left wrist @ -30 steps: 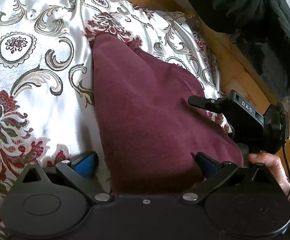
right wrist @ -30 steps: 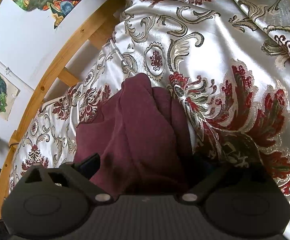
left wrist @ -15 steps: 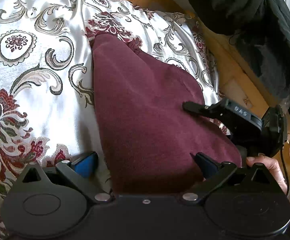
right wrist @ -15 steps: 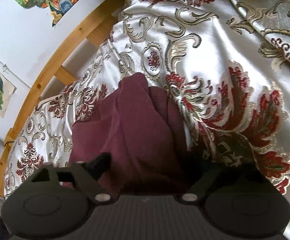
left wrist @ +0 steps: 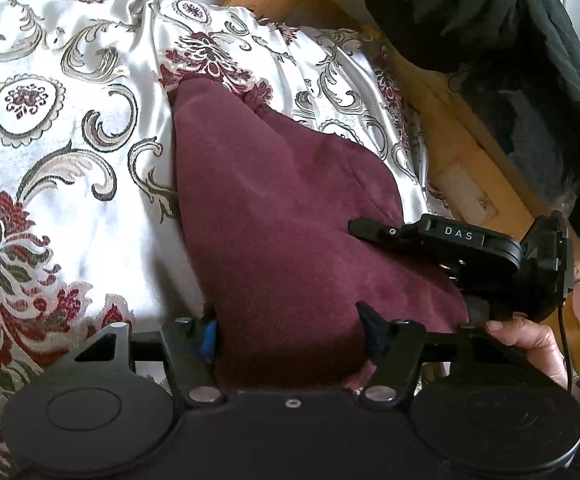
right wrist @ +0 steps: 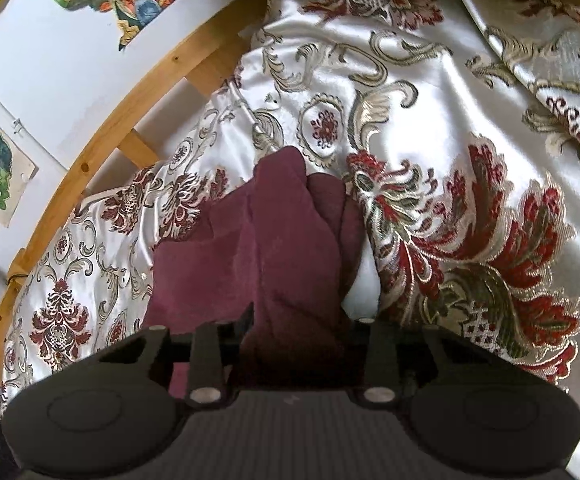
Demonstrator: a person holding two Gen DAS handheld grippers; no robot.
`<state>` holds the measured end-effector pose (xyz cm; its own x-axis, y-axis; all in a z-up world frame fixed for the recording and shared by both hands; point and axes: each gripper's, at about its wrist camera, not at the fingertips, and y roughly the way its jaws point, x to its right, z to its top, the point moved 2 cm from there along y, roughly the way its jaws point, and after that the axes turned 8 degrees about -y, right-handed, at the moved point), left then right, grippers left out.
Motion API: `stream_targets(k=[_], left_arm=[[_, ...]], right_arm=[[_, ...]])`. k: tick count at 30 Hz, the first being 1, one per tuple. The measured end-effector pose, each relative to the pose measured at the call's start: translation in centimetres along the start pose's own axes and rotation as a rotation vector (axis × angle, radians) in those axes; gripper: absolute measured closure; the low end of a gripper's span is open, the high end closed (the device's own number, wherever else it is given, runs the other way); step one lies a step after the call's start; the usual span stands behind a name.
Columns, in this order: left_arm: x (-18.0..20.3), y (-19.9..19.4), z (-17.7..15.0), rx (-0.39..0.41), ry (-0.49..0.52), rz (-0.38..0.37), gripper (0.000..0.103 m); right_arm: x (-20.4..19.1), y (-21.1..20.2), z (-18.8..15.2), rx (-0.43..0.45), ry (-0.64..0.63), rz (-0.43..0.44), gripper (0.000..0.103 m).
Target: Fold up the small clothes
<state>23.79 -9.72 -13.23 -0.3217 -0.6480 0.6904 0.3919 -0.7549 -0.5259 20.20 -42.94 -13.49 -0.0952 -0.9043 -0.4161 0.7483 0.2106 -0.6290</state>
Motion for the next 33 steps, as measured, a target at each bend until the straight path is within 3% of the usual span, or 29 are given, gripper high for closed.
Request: stream_targets(k=[15,25,29,33], left_arm=[[0.5,-0.7,0.2,0.037,0.04,-0.007,0.046],[2.1,-4.0,1.2,0.149,0.127,0.005,0.047],[1.8,-6.1,2.5,0.225,0.135,0.048,0.047],[-0.1,-7.9,3.7,0.294,0.127,0.166,0.046]], right_arm=[[-3.1,-2.1,0.3,0.098,-0.163,-0.01,0.073],[-8.1,-4.6,0.8,0.27,-0.363,0.05,0.074],[-10.7,-3.4,1.9,0.331,-0.42,0.106,0.074],[-13.4,1.1,2.5,0.32,-0.421,0.17,0.074]])
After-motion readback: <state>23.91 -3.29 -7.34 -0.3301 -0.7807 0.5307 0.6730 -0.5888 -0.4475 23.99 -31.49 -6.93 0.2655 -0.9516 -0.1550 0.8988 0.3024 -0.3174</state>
